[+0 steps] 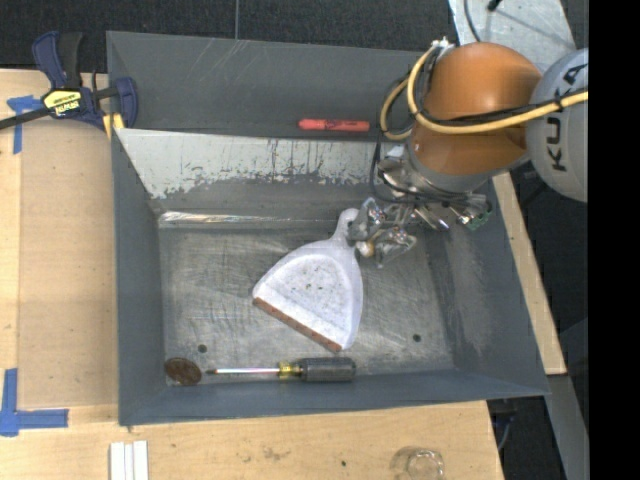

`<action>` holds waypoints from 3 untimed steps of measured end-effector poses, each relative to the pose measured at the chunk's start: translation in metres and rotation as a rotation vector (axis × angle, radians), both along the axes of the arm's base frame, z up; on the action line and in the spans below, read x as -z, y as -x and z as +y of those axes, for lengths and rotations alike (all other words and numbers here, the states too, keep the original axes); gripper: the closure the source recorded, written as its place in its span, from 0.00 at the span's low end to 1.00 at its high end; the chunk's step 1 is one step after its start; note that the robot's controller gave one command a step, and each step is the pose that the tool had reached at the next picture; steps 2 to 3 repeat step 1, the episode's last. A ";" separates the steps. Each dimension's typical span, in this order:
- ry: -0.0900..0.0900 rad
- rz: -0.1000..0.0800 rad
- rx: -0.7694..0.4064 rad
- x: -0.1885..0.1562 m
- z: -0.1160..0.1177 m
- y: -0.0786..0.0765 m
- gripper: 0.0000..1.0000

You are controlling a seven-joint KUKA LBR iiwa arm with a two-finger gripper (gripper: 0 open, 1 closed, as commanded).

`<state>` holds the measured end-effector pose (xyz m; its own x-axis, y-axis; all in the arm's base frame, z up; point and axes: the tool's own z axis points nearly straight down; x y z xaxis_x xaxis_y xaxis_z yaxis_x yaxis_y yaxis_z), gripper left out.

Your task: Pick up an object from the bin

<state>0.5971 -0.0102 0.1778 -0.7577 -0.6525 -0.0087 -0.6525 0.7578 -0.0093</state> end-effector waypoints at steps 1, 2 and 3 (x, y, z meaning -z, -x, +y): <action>-0.004 0.020 0.028 -0.023 0.007 0.005 1.00; -0.004 0.020 0.028 -0.023 0.007 0.005 1.00; -0.004 0.020 0.028 -0.023 0.007 0.005 1.00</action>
Offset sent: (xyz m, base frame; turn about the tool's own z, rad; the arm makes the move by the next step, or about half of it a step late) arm 0.0098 -0.0153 -0.0266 -0.0281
